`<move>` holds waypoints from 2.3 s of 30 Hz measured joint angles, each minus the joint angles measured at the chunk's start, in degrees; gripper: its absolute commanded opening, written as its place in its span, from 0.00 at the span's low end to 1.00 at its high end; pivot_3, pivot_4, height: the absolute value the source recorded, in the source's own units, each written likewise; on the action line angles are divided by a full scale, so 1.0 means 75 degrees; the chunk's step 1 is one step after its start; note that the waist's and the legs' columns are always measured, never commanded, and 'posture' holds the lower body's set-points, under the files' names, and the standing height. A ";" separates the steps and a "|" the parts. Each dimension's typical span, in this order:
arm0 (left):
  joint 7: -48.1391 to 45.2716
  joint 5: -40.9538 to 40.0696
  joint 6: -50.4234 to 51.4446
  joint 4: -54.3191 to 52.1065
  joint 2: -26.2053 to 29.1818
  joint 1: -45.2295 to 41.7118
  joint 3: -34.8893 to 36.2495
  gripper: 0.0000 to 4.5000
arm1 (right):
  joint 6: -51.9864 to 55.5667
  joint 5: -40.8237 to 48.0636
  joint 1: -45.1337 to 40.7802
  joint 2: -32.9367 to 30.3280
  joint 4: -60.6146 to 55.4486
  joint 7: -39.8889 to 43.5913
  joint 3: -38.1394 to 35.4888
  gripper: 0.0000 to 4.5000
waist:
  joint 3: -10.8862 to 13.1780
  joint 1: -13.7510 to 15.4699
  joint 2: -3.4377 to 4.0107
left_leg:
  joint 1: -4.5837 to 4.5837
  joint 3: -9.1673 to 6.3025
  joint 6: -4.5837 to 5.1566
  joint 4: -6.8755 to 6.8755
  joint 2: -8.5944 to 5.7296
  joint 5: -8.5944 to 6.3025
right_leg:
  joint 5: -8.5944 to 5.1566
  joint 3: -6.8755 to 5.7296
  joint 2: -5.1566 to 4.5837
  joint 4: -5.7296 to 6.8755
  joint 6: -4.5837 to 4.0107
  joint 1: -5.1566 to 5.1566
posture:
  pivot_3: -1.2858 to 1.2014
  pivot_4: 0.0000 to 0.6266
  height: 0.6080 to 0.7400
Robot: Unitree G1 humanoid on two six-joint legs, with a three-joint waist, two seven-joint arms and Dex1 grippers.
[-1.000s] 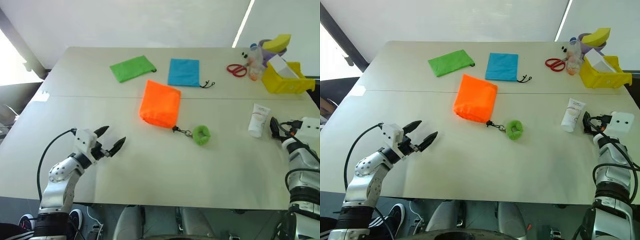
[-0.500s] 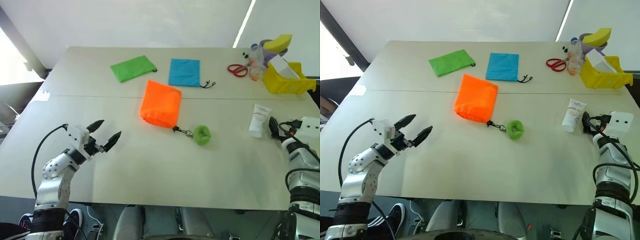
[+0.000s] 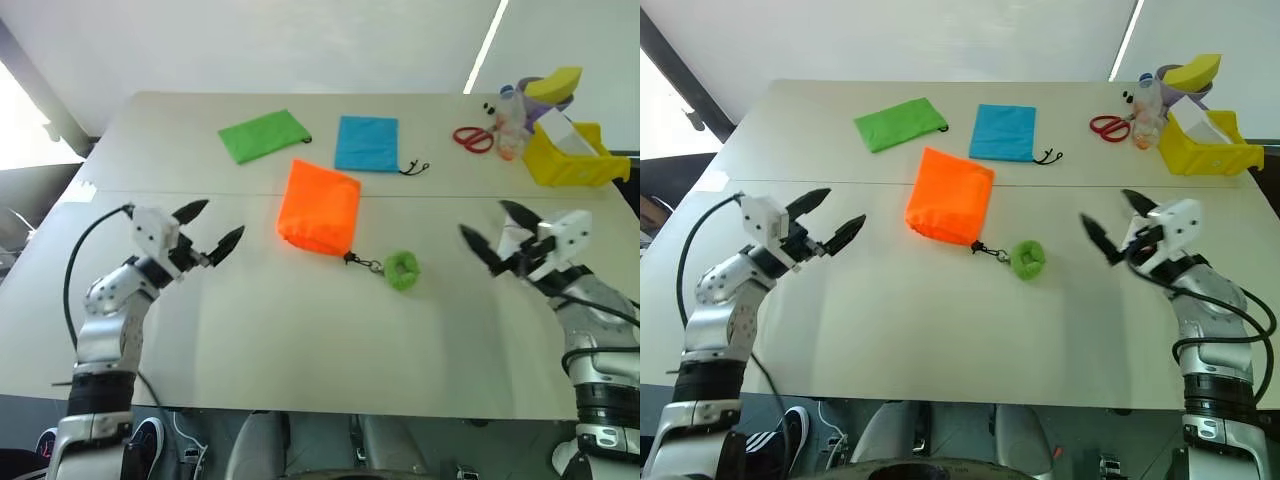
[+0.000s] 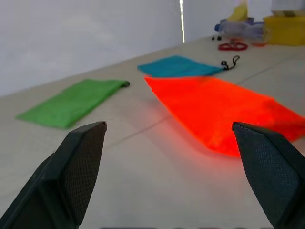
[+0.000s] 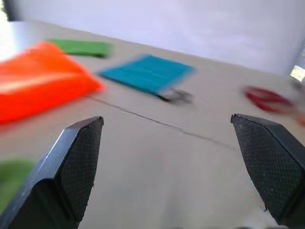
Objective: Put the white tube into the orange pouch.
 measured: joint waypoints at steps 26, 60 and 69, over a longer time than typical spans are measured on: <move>0.1704 0.4931 -0.3434 0.2800 -0.0531 -0.2426 -0.3162 1.00 | 0.0557 -0.0948 0.0598 0.0197 -0.1964 0.0165 0.1455 0.99 | 0.0030 0.0007 -0.0047 | -0.0028 0.0008 0.0000 0.0026 -0.0007 0.0000 | 0.0009 -0.0004 0.0004 0.0000 0.0019 -0.0016 | 0.52 0.24 1.00; -0.0768 0.2556 -0.0130 -0.0328 0.0230 -0.0487 -0.2848 0.01 | 0.0216 -0.1351 0.0473 0.0246 -0.1548 0.0045 0.1428 1.00 | 0.0030 0.0011 -0.0045 | -0.0020 0.0003 0.0000 0.0045 -0.0004 0.0000 | 0.0009 -0.0002 0.0000 0.0025 0.0019 -0.0009 | 0.52 0.24 1.00; -0.1230 0.0841 0.1699 -0.2456 0.0581 0.0668 -0.2265 0.01 | 0.0063 -0.1360 0.0422 0.0251 -0.1370 0.0060 0.1432 1.00 | 0.0032 -0.0024 -0.0042 | -0.0016 -0.0003 0.0001 0.0044 0.0003 0.0000 | 0.0009 0.0002 -0.0001 0.0025 0.0019 -0.0011 | 0.52 0.24 1.00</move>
